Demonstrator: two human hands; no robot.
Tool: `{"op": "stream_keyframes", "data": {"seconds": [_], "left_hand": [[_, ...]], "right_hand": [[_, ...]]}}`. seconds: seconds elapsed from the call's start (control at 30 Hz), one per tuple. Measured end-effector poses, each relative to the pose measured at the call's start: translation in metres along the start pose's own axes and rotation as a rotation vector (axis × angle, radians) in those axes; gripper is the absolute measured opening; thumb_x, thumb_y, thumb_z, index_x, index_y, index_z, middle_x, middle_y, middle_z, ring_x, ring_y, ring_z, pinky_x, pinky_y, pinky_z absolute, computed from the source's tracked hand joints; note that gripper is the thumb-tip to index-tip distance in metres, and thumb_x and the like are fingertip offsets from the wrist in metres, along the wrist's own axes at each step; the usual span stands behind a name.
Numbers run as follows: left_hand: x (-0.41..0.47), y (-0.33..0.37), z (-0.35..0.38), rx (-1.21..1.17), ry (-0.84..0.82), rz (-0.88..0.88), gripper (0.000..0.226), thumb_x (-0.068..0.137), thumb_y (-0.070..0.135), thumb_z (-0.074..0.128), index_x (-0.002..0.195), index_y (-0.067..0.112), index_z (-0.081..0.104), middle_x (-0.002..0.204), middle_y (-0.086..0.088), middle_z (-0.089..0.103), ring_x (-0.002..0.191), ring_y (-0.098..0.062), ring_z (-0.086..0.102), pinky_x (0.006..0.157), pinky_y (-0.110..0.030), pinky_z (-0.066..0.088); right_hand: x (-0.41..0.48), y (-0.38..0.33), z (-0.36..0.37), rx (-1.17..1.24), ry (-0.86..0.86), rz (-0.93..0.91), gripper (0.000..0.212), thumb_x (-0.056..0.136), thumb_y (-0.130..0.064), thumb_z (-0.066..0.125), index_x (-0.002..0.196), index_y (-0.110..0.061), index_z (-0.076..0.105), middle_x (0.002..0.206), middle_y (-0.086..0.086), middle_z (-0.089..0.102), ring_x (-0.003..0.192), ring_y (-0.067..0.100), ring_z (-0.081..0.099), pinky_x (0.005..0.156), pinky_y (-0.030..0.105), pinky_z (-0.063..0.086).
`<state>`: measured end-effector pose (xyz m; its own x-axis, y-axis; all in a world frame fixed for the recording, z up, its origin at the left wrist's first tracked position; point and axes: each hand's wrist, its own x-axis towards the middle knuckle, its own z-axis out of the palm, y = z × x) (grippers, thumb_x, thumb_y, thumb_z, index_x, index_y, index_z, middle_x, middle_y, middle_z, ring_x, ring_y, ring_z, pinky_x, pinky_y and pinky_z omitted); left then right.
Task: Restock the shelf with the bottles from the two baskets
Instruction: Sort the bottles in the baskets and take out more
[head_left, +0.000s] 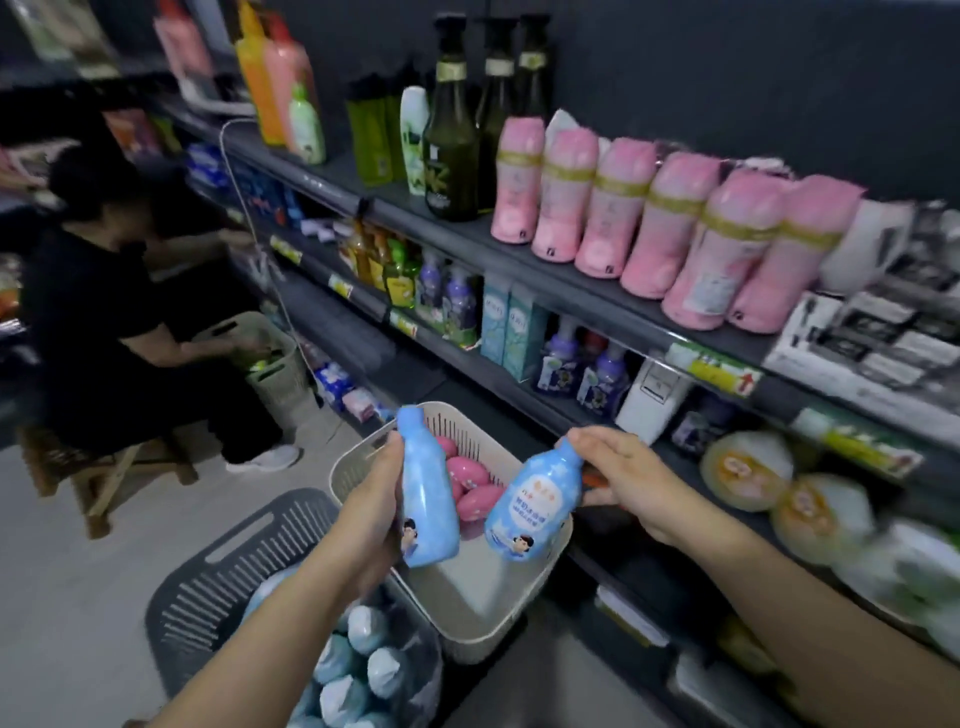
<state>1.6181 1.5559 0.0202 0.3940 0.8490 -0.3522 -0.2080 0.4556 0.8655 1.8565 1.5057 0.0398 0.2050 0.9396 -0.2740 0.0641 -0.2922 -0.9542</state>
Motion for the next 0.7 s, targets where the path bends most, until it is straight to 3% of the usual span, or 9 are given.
{"op": "stream_keyframes", "data": {"seconds": [0.1, 0.2, 0.3, 0.37, 0.5, 0.6, 0.7], "left_hand": [[-0.014, 0.013, 0.022, 0.031, -0.214, -0.019, 0.053, 0.067, 0.072, 0.062, 0.084, 0.024, 0.045, 0.065, 0.007, 0.033, 0.047, -0.009, 0.043, 0.048, -0.019, 0.025], [-0.019, 0.018, 0.051, 0.108, -0.344, 0.008, 0.036, 0.076, 0.065, 0.062, 0.074, 0.031, 0.051, 0.055, 0.001, 0.041, 0.041, -0.014, 0.041, 0.045, -0.019, 0.033], [-0.031, 0.021, 0.096, 0.156, -0.345, 0.056, 0.056, 0.053, 0.056, 0.078, 0.087, 0.019, 0.054, 0.065, -0.010, 0.054, 0.054, -0.023, 0.055, 0.051, -0.030, 0.045], [-0.042, 0.021, 0.131, 0.163, -0.370, 0.105, 0.054, 0.057, 0.048, 0.079, 0.092, 0.015, 0.056, 0.074, -0.013, 0.061, 0.063, -0.025, 0.062, 0.059, -0.036, 0.051], [-0.065, 0.014, 0.200, 0.212, -0.452, 0.196, 0.028, 0.084, 0.035, 0.066, 0.098, 0.014, 0.054, 0.080, -0.011, 0.062, 0.062, -0.019, 0.065, 0.058, -0.034, 0.053], [-0.080, 0.008, 0.247, 0.207, -0.509, 0.236, 0.037, 0.087, 0.052, 0.049, 0.104, 0.018, 0.053, 0.079, -0.005, 0.066, 0.065, -0.017, 0.067, 0.058, -0.032, 0.053], [-0.096, 0.002, 0.292, 0.219, -0.539, 0.252, 0.051, 0.089, 0.061, 0.038, 0.120, 0.021, 0.050, 0.101, -0.011, 0.064, 0.084, -0.024, 0.067, 0.070, -0.038, 0.053]], "right_hand": [[-0.048, -0.010, -0.014, 0.024, 0.121, -0.023, 0.017, 0.096, -0.024, 0.049, 0.094, -0.016, 0.065, 0.103, 0.005, 0.063, 0.091, 0.016, 0.060, 0.075, 0.038, 0.056], [-0.099, -0.020, -0.034, 0.038, 0.235, -0.059, 0.017, 0.097, -0.023, 0.048, 0.090, -0.021, 0.064, 0.095, 0.000, 0.064, 0.083, 0.008, 0.063, 0.072, 0.033, 0.057], [-0.148, -0.029, -0.064, 0.023, 0.352, -0.076, 0.015, 0.097, -0.024, 0.048, 0.092, -0.024, 0.062, 0.099, -0.004, 0.064, 0.092, 0.009, 0.062, 0.079, 0.038, 0.055], [-0.180, -0.035, -0.085, 0.013, 0.420, -0.072, 0.015, 0.096, -0.028, 0.049, 0.093, -0.025, 0.063, 0.104, -0.002, 0.064, 0.100, 0.015, 0.062, 0.084, 0.043, 0.055], [-0.243, -0.046, -0.122, -0.006, 0.570, -0.130, 0.016, 0.096, -0.027, 0.049, 0.090, -0.022, 0.064, 0.094, -0.003, 0.064, 0.083, 0.004, 0.064, 0.074, 0.036, 0.058], [-0.283, -0.048, -0.149, -0.001, 0.665, -0.161, 0.018, 0.096, -0.025, 0.049, 0.092, -0.017, 0.064, 0.100, 0.005, 0.064, 0.091, 0.011, 0.063, 0.078, 0.039, 0.057], [-0.320, -0.044, -0.179, 0.026, 0.759, -0.193, 0.018, 0.096, -0.024, 0.048, 0.093, -0.017, 0.065, 0.102, 0.005, 0.065, 0.092, 0.010, 0.063, 0.075, 0.034, 0.058]]}}
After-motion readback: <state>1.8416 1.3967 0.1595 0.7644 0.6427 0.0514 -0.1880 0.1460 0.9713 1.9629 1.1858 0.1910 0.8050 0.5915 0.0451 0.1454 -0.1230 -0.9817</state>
